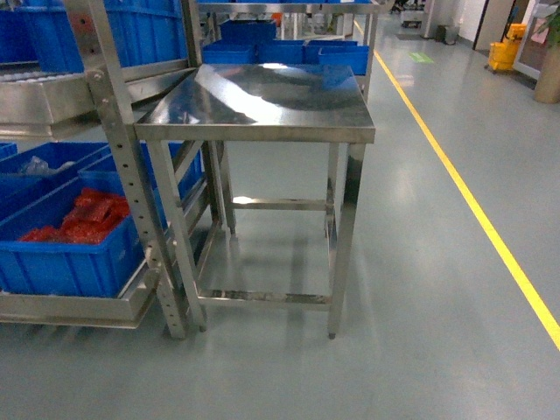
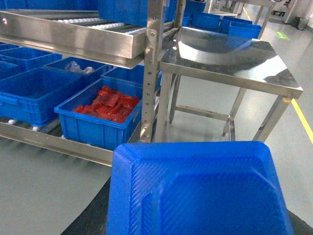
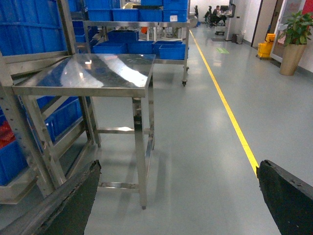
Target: Pick blue part to blue bin on bottom shelf
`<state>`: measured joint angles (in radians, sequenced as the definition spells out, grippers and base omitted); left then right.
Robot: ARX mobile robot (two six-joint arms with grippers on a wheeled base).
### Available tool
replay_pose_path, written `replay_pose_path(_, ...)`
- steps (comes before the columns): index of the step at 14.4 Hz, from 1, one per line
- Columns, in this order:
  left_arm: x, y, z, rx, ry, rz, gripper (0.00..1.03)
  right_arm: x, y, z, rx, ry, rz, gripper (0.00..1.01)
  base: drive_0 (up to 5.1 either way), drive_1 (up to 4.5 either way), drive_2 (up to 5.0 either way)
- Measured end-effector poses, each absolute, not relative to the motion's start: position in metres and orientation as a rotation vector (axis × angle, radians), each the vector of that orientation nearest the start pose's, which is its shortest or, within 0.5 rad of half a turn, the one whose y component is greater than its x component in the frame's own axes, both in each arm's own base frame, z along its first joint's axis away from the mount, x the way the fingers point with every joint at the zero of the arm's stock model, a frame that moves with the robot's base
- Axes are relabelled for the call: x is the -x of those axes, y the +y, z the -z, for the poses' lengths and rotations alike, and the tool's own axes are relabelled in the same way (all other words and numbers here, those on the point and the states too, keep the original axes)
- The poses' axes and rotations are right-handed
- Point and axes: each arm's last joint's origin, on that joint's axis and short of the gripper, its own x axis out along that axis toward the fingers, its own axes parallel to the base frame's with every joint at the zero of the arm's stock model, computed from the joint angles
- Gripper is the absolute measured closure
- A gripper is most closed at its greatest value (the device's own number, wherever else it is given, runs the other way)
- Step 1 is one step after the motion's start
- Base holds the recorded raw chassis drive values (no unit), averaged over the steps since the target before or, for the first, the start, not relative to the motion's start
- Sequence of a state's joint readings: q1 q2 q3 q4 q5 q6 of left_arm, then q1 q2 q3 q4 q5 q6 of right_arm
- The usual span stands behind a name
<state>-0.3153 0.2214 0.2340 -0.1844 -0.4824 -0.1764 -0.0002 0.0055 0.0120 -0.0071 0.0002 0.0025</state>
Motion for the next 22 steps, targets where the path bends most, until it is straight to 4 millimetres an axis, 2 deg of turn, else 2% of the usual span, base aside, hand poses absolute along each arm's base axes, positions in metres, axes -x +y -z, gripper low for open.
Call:
replay_pose_path(13, -0.0979, -0.0178, -0.2086, 0.109, 0.143, -0.182, 0.6, -0.0973, 0.0, -0.1672, -0.003, -0.006, 0.0, 0.03, -0.1, 4.1, -4.2)
replay_pose_path(19, -0.0983, -0.0179, -0.208, 0.107, 0.149, -0.178, 0.6, -0.0973, 0.0, -0.1667, -0.003, -0.002, 0.001, 0.03, 0.0, 0.0, 0.0)
replay_pose_path(22, -0.0983, -0.018, -0.2081, 0.107, 0.147, -0.178, 0.6, -0.0973, 0.0, -0.1668, -0.003, -0.002, 0.0, 0.03, -4.5, 2.86, 2.9)
